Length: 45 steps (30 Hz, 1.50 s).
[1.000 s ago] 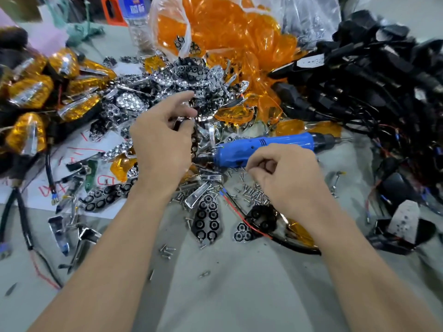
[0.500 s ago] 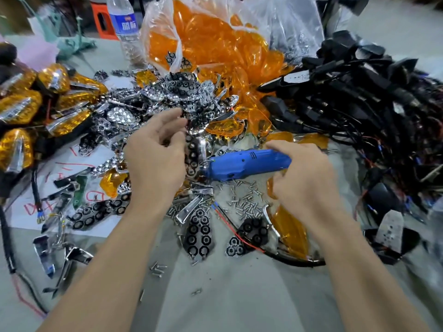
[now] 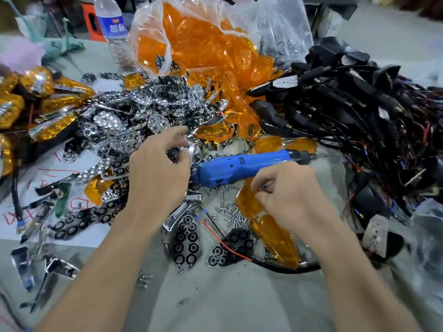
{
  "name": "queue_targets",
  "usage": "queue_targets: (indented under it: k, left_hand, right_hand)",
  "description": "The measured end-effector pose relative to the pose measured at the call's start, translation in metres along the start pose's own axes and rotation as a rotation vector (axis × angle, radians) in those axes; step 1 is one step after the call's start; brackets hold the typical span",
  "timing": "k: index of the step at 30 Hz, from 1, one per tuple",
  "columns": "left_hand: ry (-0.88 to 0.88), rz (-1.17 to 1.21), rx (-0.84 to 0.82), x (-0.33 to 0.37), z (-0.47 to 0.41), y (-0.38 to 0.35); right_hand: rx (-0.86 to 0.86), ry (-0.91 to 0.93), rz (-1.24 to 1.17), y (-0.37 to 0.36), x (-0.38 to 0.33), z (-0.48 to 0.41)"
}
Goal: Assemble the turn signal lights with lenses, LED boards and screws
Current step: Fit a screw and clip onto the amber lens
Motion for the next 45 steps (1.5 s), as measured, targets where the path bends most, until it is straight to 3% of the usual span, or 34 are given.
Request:
queue_targets:
  k: [8,12,14,16,20,24,30,33,36,41,43,45]
  left_hand:
    - [-0.068,0.067,-0.074,0.010,0.013,-0.007]
    - [0.005,0.331,-0.383,0.018,0.022,-0.026]
    - [0.029,0.387,-0.501,0.022,0.028,-0.037]
    - [0.060,0.376,-0.508,0.018,0.027,-0.039]
    - [0.088,0.302,-0.429,0.009,0.025,-0.033]
    - [-0.042,-0.016,-0.374,0.021,0.032,-0.034]
    - [-0.368,-0.377,-0.298,0.060,0.064,-0.052]
    - [-0.430,-0.478,-0.307,0.067,0.076,-0.065]
    - [-0.386,-0.516,-0.291,0.064,0.072,-0.065]
    - [-0.251,-0.401,-0.260,0.053,0.059,-0.049]
    - [-0.074,-0.148,-0.308,0.038,0.050,-0.041]
    - [0.205,0.317,-0.445,0.019,0.040,-0.045]
  right_hand:
    - [0.202,-0.010,-0.372,0.003,-0.003,0.002]
    - [0.459,0.081,-0.543,0.021,-0.016,0.004]
    - [0.443,0.101,-0.576,0.014,-0.025,0.000]
    - [0.404,0.096,-0.588,0.005,-0.029,-0.004]
    - [0.332,0.067,-0.394,0.009,-0.014,-0.003]
    - [0.212,0.025,-0.269,0.007,-0.001,0.001]
    - [0.240,-0.048,-0.026,0.021,0.003,0.004]
    - [0.029,-0.087,0.159,0.012,0.008,0.004]
    - [-0.156,-0.086,0.087,-0.001,0.014,0.004]
    - [-0.263,-0.018,0.036,-0.005,0.013,0.007]
    - [-0.221,-0.019,-0.003,-0.003,0.012,0.005]
    - [-0.037,-0.018,-0.141,0.009,0.008,-0.002]
Point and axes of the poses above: each hand's wrist, its own z-axis away from the middle knuckle, its own y-axis out of the back of the hand, x = y × z, the point moved 10 cm from there along -z, towards the middle knuckle, and after that the axes turned 11 degrees about y, right-handed, at the moved point
